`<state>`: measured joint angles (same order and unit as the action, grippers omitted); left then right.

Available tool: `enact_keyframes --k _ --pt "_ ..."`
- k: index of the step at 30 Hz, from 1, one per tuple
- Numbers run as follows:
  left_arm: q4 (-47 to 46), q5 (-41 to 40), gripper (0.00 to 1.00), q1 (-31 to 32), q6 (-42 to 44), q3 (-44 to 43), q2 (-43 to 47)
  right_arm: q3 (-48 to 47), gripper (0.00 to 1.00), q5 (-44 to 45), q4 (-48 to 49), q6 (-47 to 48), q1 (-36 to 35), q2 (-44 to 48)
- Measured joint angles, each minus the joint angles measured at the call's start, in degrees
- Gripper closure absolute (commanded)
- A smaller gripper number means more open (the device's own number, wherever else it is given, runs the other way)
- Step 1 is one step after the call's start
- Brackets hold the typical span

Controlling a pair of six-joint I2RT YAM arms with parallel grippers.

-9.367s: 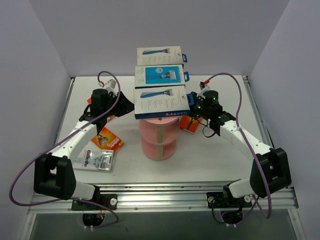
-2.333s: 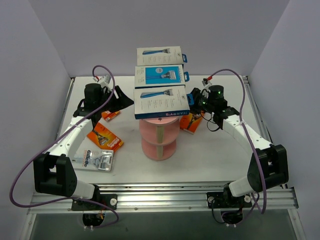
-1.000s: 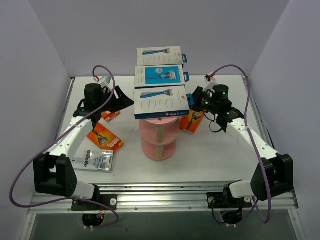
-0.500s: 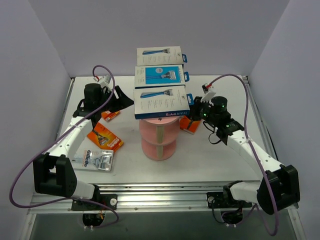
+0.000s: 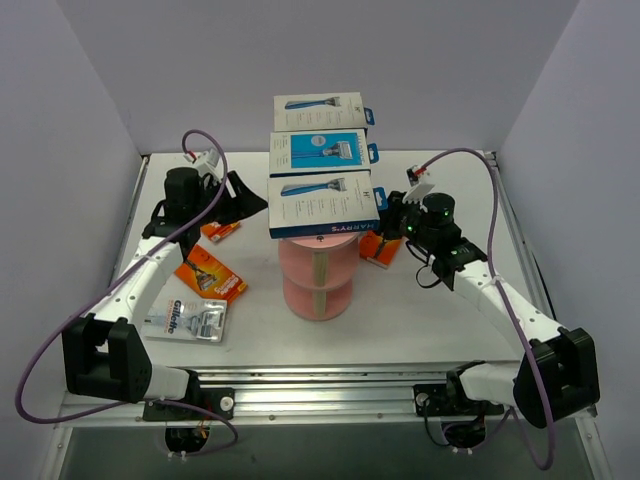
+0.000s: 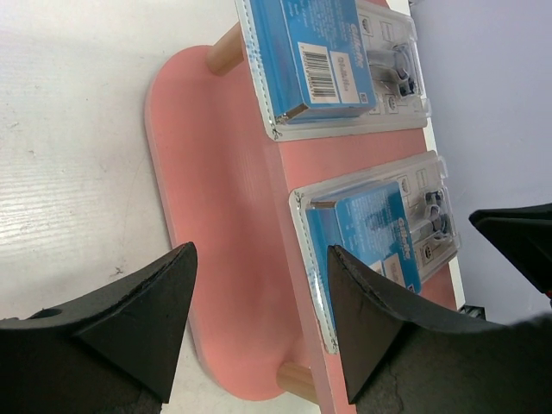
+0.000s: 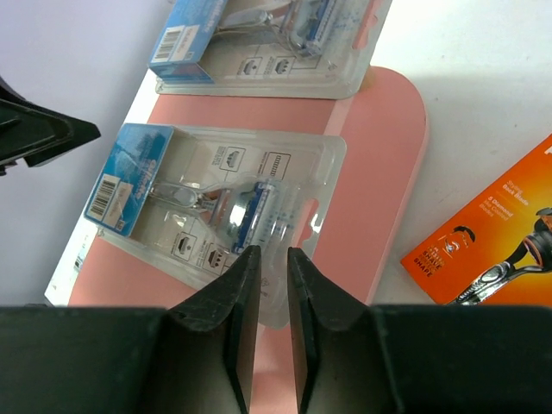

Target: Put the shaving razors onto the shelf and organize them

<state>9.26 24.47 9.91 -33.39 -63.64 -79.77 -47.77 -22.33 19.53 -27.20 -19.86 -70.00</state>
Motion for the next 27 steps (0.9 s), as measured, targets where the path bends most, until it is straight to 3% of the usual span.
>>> enact_keyframes --k 27 --pt "-0.4 1.3 0.29 3.2 -1.1 2.2 1.0 0.0 0.83 0.0 2.6 -3.7 -3.0 -3.6"
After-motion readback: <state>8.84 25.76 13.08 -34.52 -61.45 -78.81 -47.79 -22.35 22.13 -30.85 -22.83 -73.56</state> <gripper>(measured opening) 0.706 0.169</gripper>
